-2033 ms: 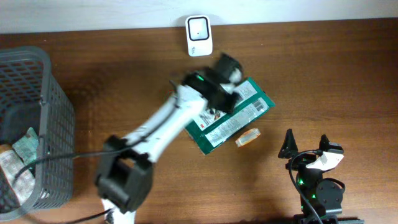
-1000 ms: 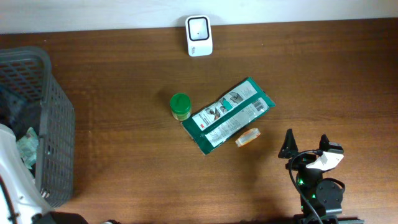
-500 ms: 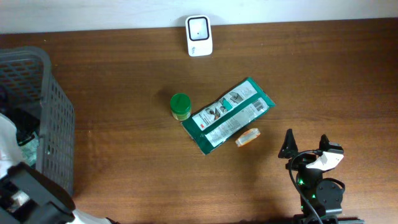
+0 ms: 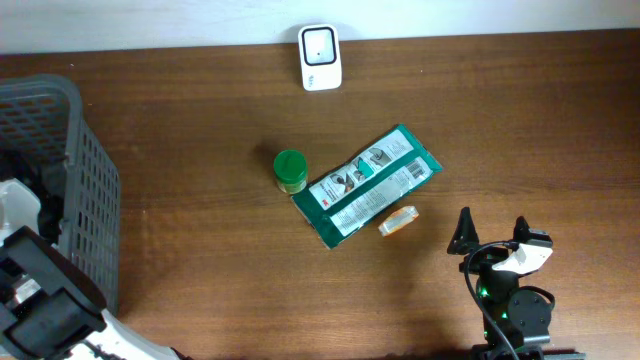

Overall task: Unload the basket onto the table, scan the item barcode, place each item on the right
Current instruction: 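Reach the left gripper into the basket and grasp the pale green pouch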

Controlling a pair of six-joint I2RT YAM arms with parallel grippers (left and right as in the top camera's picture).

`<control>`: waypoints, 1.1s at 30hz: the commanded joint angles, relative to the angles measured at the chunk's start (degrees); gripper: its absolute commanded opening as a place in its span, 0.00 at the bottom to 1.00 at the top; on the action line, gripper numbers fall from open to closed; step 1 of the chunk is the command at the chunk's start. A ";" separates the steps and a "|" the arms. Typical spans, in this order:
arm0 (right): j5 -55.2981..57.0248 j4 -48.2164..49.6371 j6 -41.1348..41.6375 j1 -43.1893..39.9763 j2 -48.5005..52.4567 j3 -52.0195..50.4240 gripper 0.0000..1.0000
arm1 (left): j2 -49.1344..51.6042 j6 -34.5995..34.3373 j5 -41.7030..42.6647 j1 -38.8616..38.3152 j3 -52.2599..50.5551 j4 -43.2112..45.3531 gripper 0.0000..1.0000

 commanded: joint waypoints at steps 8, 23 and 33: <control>-0.15 -0.26 -0.22 0.04 -0.44 -0.42 0.99 | 2.75 0.50 1.88 0.17 0.24 -0.61 0.00; -0.15 -0.26 -0.22 0.04 -0.44 -0.42 0.98 | -6.32 0.48 11.19 -2.67 35.43 -18.40 0.00; -0.15 -0.26 -0.22 0.04 -0.44 -0.42 0.98 | -24.11 0.50 12.72 -19.34 40.30 -21.31 0.00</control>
